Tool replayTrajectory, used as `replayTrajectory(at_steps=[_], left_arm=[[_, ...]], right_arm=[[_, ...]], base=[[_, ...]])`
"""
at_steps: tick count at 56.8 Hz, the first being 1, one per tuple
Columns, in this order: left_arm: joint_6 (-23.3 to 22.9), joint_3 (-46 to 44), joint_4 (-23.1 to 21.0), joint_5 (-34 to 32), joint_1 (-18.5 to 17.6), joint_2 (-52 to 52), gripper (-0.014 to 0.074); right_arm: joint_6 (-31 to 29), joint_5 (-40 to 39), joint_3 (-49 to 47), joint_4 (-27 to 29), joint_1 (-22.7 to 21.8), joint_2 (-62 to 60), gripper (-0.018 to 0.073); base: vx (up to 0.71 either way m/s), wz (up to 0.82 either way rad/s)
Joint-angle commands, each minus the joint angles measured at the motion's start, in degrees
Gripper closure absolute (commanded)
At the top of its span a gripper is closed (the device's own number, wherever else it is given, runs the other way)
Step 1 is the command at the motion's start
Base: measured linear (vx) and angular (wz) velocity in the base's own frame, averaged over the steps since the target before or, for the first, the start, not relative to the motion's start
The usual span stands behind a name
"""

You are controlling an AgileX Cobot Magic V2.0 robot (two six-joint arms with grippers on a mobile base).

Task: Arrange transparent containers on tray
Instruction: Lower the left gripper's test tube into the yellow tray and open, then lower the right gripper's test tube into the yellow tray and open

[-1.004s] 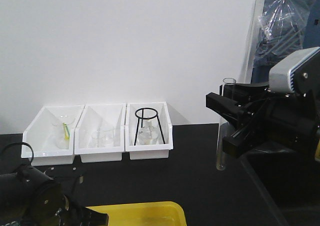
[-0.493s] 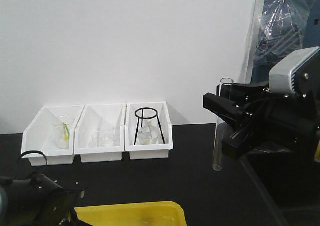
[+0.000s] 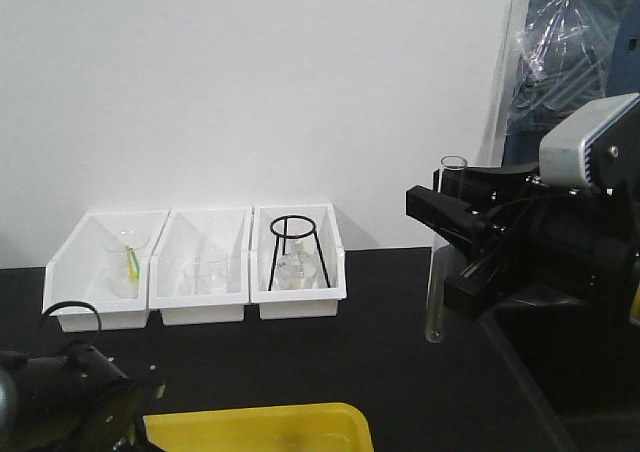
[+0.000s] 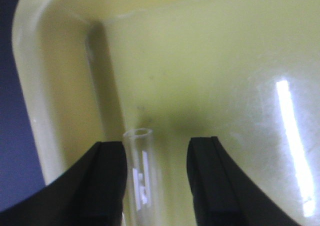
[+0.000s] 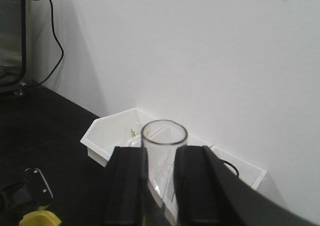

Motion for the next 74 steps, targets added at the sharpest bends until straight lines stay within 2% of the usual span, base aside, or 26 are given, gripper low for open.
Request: replayTrajectory(at_steps=[1,8,13,18,24,30,37,45,60,74], left_arm=[[-0.2,-4.0,0.9,-0.3,-0.3,-5.7,0.0178],[0.0,-9.5,0.8,-0.6,-0.3,-10.9,0.0178],[1.0,-13.9,0.8,-1.7,-0.3,-15.9,0.0178],[3.3,-17.8,0.9,-3.6,-0.4,-20.5,0.0178],[5.4,-21.3,0.3,-5.7,-0.4,-25.6,0.0178],[7.5,-22.8,-0.4,-7.7,-0.4,-30.3,0.0193],[7.6,-22.8,-0.4,-8.6,-0.4,-34.4,0.0232],[7.6,-22.8,-0.4,-8.4,-0.4,-36.8,0.0296],[7.5,-22.8,-2.5,-6.4,-0.4,-37.0,0.0400],[7.6,-22.8,-3.6,-6.3,-0.4,-37.0,0.0423]], right_arm=[[0.5,-1.9,-1.6,2.1,-0.1,-1.2,0.0571],[0.9,-2.2,-1.6,2.2,-0.1,0.0,0.0571],[3.4,-2.4,-1.6,2.3,-0.1,1.2,0.0571],[9.0,-1.5,-1.6,2.3,-0.1,2.7,0.0571],[19.0,-0.1,-1.6,1.0,-0.1,4.8,0.0571],[30.3,-0.6,-1.6,-4.3,-0.1,7.6,0.0571],[41.9,-0.9,-1.6,-13.8,1.4,11.9,0.0571],[51.4,-0.9,-1.7,-23.3,4.6,17.8,0.0571],[52.7,-3.3,-1.9,-22.6,5.5,26.0,0.0571],[52.5,-3.3,-1.9,-21.2,5.5,31.8,0.0571]], base=[[0.00,0.00],[0.00,0.00],[0.00,0.00],[0.00,0.00],[0.00,0.00],[0.00,0.00],[0.00,0.00],[0.00,0.00],[0.00,0.00],[0.00,0.00]])
